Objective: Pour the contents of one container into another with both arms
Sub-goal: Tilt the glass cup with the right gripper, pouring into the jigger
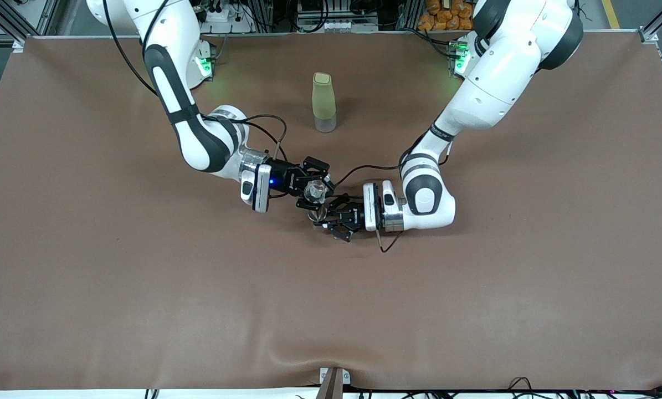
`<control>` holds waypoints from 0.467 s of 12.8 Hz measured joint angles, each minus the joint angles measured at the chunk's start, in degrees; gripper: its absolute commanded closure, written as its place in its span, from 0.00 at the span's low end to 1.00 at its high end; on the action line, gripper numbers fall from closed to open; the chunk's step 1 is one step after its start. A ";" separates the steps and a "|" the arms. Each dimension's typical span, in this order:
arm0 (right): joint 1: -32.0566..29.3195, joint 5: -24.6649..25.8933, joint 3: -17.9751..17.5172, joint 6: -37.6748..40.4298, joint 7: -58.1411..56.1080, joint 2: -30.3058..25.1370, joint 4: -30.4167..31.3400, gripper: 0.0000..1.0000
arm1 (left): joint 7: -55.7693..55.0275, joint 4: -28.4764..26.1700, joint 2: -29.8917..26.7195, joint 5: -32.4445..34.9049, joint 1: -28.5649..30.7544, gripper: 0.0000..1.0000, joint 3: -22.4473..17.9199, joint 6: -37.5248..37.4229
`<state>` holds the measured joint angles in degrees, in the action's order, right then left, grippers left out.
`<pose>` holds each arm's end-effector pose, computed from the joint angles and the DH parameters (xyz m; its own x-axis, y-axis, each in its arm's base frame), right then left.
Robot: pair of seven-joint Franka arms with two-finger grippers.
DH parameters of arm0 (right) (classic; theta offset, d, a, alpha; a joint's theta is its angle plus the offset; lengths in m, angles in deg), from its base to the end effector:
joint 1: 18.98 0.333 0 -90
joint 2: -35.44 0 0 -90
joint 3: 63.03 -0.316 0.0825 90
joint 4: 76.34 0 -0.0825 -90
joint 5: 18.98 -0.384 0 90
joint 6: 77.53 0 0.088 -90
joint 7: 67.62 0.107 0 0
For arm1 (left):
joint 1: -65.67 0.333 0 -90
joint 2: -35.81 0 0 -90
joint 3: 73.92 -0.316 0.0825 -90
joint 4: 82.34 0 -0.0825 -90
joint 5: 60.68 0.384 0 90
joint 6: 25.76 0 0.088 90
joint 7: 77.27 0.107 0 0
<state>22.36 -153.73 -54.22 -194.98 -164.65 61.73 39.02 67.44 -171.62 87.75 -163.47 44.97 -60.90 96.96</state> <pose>0.5043 0.3729 0.2541 0.7704 -0.2342 0.5930 0.5626 -0.1879 -0.8051 0.5735 -0.4037 0.1377 0.0019 -0.1483 0.9889 -0.9999 -0.0127 0.0001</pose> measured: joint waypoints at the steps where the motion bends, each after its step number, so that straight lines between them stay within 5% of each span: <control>1: 0.00 0.00 0.00 0.00 2.24 0.00 0.00 1.00 | -0.01 0.00 0.00 -0.11 0.00 1.00 0.00 0.00; 6: 0.01 -0.01 0.00 0.29 12.19 -0.01 -0.10 1.00 | -0.01 -0.05 0.00 -0.19 0.00 1.00 0.01 0.00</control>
<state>22.37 -153.74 -54.23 -194.69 -152.46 61.72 38.92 67.43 -171.67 87.75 -163.66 44.97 -60.90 96.96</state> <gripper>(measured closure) 0.855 0.793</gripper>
